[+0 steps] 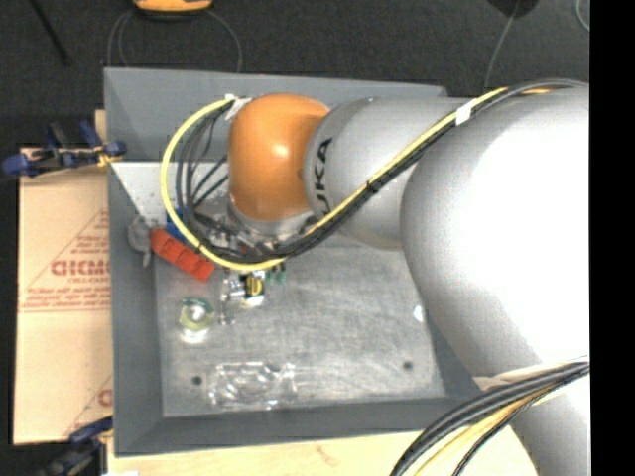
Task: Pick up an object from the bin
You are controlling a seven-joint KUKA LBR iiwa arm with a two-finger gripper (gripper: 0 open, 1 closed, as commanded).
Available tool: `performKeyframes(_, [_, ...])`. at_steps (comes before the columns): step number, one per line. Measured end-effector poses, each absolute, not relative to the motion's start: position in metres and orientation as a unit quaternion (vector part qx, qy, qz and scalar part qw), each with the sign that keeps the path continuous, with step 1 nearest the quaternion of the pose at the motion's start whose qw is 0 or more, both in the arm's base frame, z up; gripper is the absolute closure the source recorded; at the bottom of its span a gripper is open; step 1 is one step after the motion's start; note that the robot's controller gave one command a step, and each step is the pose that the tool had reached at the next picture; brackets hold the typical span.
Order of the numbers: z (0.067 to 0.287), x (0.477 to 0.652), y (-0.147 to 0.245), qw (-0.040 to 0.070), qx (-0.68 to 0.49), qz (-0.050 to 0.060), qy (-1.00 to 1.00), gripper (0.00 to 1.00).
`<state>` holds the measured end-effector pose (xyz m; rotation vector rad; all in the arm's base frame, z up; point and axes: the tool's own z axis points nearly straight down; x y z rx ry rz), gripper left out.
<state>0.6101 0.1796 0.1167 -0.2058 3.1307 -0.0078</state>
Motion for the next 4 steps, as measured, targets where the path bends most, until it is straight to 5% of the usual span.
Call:
performKeyframes(1, [0.090,0.617,0.147,0.009,-0.171,0.002,0.985,0.00])
performKeyframes(2, [0.074,0.599,0.222,0.006,-0.107,0.002,0.994,0.00])
performKeyframes(3, [0.075,0.600,0.220,0.008,-0.107,0.002,0.994,1.00])
performKeyframes(4, [0.128,0.603,0.220,0.005,-0.106,0.001,0.994,1.00])
